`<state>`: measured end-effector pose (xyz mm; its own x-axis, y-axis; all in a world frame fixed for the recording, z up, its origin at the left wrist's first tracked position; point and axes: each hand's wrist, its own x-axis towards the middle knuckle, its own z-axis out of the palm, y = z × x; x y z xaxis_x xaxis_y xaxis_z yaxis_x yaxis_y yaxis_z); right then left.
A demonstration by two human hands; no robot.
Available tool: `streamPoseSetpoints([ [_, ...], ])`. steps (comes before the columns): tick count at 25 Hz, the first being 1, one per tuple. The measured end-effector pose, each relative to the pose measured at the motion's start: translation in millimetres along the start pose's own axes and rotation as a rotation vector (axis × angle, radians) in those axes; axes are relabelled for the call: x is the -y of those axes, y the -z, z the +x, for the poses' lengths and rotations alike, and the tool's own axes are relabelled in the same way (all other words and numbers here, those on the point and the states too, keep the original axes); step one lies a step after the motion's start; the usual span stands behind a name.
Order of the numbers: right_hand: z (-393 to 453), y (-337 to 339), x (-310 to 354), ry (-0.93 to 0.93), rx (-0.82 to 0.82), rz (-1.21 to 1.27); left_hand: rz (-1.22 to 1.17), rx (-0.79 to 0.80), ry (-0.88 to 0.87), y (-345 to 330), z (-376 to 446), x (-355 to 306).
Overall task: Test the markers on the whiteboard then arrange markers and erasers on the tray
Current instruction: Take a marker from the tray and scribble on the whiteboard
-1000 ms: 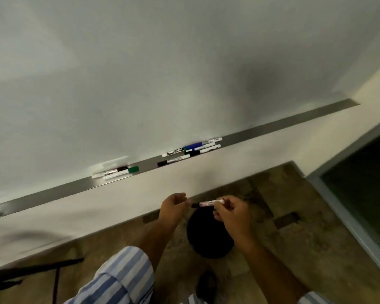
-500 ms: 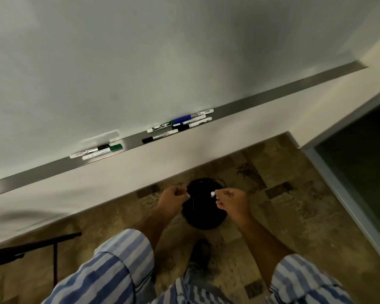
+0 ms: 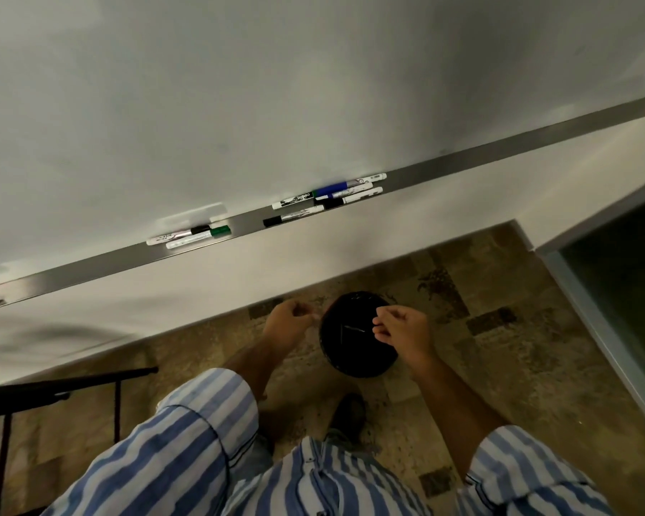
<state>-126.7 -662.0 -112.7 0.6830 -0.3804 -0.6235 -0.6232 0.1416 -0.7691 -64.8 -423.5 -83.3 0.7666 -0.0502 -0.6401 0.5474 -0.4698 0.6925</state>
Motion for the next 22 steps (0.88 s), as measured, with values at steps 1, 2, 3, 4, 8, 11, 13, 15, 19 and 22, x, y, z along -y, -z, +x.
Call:
streamPoseSetpoints([
  [1,-2,-4,4,0.009,0.004,0.000,0.002,-0.018,-0.001,5,-2,1],
  [2,-3,-7,9,0.021,0.006,0.001,-0.001,-0.036,0.000,9,-3,3],
  [3,-4,-11,14,0.036,0.013,0.003,-0.009,-0.055,-0.001,15,-5,4],
  [4,-3,-14,19,0.055,0.023,0.005,-0.022,-0.076,-0.003,20,-7,6],
  [8,-2,-32,43,0.132,0.032,0.009,-0.123,-0.173,-0.016,38,-11,9],
  [11,-5,-53,61,0.177,0.066,-0.002,-0.186,-0.232,-0.047,57,-13,9],
  [13,-9,-73,72,0.205,0.102,-0.019,-0.232,-0.253,-0.062,71,-13,9],
  [15,-13,-97,83,0.235,0.118,-0.060,-0.248,-0.276,-0.074,88,-11,8],
  [19,-27,-163,111,0.311,0.180,-0.144,-0.321,-0.301,-0.094,145,-2,10],
  [22,-32,-213,127,0.373,0.214,-0.204,-0.354,-0.321,-0.118,191,8,12],
])
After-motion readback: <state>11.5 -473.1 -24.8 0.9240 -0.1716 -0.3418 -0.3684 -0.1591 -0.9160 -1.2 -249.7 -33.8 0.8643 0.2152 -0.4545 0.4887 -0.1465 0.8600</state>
